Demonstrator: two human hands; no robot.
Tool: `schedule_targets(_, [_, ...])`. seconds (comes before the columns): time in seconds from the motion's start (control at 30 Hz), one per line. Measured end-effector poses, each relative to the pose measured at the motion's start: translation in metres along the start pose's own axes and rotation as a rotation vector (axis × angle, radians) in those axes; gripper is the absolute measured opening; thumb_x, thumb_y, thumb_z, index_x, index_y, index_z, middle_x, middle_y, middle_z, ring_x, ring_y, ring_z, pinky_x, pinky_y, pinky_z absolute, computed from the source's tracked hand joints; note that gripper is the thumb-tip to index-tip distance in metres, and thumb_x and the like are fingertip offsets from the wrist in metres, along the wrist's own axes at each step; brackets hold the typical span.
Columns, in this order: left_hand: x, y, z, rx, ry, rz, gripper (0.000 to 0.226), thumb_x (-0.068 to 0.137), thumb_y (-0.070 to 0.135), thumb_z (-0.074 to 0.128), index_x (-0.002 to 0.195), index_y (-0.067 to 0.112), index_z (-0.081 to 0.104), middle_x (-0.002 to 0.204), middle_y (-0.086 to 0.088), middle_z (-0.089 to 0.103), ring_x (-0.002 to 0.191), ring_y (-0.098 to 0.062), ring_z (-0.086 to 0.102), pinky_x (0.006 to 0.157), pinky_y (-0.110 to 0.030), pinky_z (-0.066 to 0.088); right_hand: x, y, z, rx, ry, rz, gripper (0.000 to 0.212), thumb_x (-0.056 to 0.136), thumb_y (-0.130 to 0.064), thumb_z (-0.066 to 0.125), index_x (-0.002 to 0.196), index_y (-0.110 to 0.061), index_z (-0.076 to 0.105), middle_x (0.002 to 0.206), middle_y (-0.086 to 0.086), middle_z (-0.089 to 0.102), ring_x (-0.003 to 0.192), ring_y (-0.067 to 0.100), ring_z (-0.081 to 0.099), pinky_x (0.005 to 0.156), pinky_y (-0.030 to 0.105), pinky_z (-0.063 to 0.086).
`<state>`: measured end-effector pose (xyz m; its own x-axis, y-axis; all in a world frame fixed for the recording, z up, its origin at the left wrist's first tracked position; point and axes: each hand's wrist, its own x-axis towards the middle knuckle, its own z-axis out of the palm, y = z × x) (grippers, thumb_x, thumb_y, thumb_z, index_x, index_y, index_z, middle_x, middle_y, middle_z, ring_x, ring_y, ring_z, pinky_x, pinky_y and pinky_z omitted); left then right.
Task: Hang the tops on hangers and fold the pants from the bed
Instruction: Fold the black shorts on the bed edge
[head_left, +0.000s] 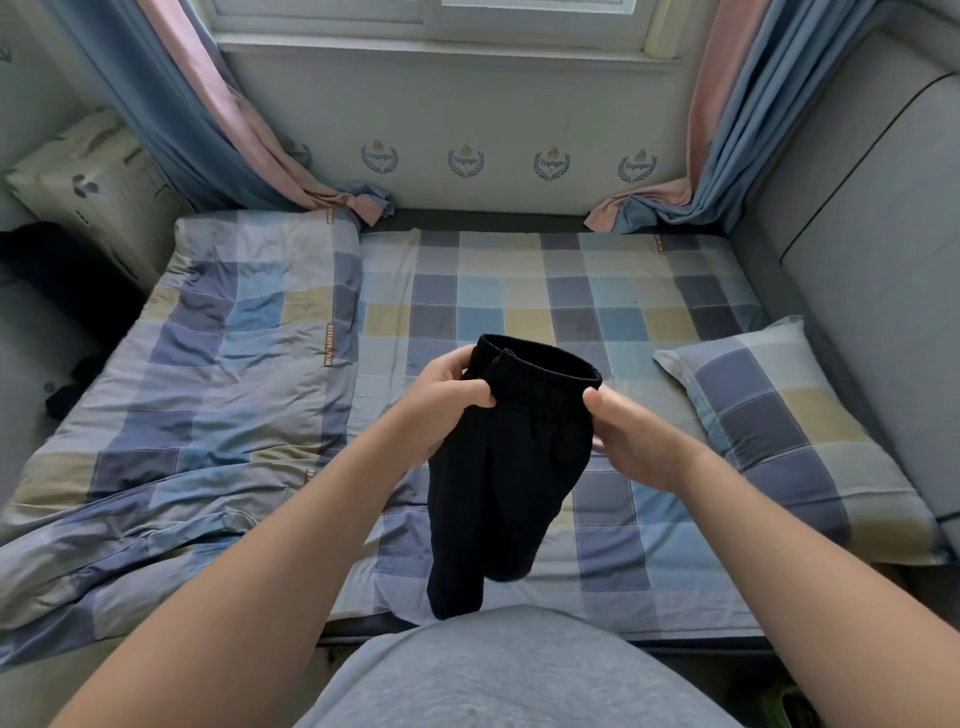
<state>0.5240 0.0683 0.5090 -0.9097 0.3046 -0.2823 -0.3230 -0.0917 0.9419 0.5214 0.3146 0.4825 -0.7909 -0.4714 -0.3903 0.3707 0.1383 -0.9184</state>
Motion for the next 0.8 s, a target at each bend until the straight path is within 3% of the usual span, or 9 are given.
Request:
schedule_targets(0.13, [0.006,-0.013,-0.007,0.109,0.081,-0.038,0.043,0.07,0.003,0.053,0.111,0.004,0.064,0.095,-0.012,0.065,0.089,-0.027,0.065,0.085,-0.044,0.055,0.009,0.015,0.004,0.117,-0.049,0.088,0.062,0.078,-0.036,0.078,0.132,-0.01,0.061,0.127,0.009,0.069,0.12,0.026,0.064,0.09,0.03,0.053])
schedule_targets(0.23, [0.013,-0.031,-0.016,0.327,0.201,-0.049,0.029,0.079,0.005,0.05,0.105,0.008,0.062,0.088,-0.009,0.062,0.081,-0.023,0.059,0.073,-0.039,0.048,0.015,0.023,0.003,0.13,0.009,0.079,0.039,0.085,-0.015,0.075,0.123,-0.009,0.068,0.121,0.01,0.072,0.119,0.029,0.065,0.087,0.029,0.055])
schedule_targets(0.33, [0.02,-0.049,-0.021,0.419,0.242,-0.092,0.025,0.088,0.002,0.045,0.098,0.018,0.061,0.085,-0.003,0.065,0.076,-0.018,0.06,0.066,-0.032,0.048,0.019,0.029,0.006,0.001,-0.034,0.083,0.055,0.083,-0.022,0.077,0.135,-0.025,0.06,0.128,-0.001,0.069,0.121,0.018,0.063,0.096,0.032,0.053])
schedule_targets(0.43, [0.028,-0.065,-0.019,0.447,0.229,-0.133,0.027,0.087,0.006,0.044,0.096,0.025,0.062,0.084,0.001,0.067,0.074,-0.014,0.062,0.062,-0.026,0.049,0.026,0.038,0.017,-0.11,-0.07,0.1,0.067,0.073,-0.023,0.084,0.132,-0.036,0.055,0.124,-0.011,0.069,0.113,0.006,0.066,0.087,0.022,0.056])
schedule_targets(0.53, [0.038,-0.072,-0.021,0.537,0.208,-0.144,0.027,0.09,0.007,0.043,0.098,0.026,0.061,0.088,0.001,0.067,0.079,-0.015,0.063,0.068,-0.031,0.051,0.04,0.052,0.019,-0.081,0.126,0.04,0.043,0.075,-0.005,0.084,0.108,-0.03,0.07,0.101,-0.012,0.077,0.092,0.001,0.072,0.07,0.012,0.054])
schedule_targets(0.6, [0.048,-0.068,-0.026,0.662,0.196,-0.119,0.025,0.092,0.006,0.042,0.102,0.021,0.059,0.089,0.002,0.065,0.081,-0.014,0.061,0.066,-0.031,0.049,0.056,0.055,0.013,-0.074,0.212,0.032,0.036,0.077,0.003,0.081,0.098,-0.025,0.072,0.09,-0.014,0.078,0.083,0.0,0.073,0.066,0.011,0.053])
schedule_targets(0.73, [0.08,-0.041,-0.034,0.866,0.225,-0.056,0.023,0.09,-0.001,0.039,0.101,0.013,0.054,0.085,0.002,0.057,0.081,-0.023,0.056,0.058,-0.03,0.039,0.094,0.035,0.0,-0.212,0.324,-0.007,0.04,0.078,0.005,0.08,0.093,-0.03,0.069,0.082,-0.019,0.074,0.086,0.007,0.07,0.071,0.013,0.054])
schedule_targets(0.8, [0.096,-0.023,-0.036,0.905,0.266,-0.02,0.026,0.086,-0.006,0.038,0.101,0.01,0.053,0.087,-0.002,0.057,0.086,-0.029,0.057,0.064,-0.04,0.046,0.111,0.016,-0.006,-0.274,0.41,-0.071,0.039,0.078,0.002,0.081,0.093,-0.031,0.067,0.088,-0.018,0.07,0.094,0.016,0.067,0.08,0.021,0.054])
